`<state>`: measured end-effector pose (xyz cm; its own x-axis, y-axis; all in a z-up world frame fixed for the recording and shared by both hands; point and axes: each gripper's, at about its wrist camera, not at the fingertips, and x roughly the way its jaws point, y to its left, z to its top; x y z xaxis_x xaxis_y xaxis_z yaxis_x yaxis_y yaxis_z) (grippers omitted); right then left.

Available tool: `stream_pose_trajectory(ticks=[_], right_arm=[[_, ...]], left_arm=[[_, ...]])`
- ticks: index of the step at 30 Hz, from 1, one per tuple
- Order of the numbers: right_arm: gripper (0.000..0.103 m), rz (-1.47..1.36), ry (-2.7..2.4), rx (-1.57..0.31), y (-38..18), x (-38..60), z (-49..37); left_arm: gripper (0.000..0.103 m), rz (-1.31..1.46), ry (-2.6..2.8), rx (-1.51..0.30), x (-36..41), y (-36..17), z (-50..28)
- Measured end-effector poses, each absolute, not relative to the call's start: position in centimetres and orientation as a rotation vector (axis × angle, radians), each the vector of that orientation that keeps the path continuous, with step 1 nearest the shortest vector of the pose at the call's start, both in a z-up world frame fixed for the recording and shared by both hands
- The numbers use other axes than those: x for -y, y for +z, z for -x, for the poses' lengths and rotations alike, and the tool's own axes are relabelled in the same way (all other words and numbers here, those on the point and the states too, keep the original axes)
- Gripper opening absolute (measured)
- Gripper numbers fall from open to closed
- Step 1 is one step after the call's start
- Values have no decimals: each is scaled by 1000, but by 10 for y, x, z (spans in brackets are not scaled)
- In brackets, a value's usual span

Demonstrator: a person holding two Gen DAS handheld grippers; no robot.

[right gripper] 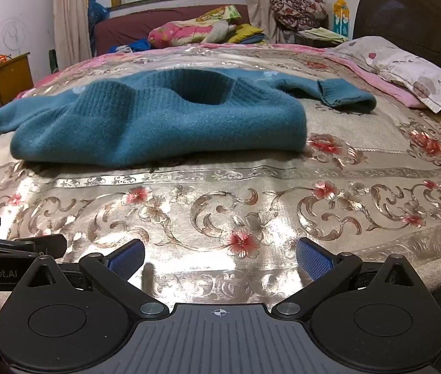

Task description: Fold small clothes

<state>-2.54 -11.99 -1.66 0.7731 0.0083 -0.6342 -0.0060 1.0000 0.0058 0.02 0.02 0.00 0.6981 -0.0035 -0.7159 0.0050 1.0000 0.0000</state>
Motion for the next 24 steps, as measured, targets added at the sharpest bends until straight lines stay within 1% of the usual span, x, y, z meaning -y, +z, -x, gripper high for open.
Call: stream_pose_trajectory(ticks=[17,24], right_arm=[[103,10,8,-690,-18,116,24],[103,14,9,-701,-20,117,22]], left_arm=[[103,25,-3,-836,-4,-11,-4],[103,78,-5,-859,-11,-16,-6]])
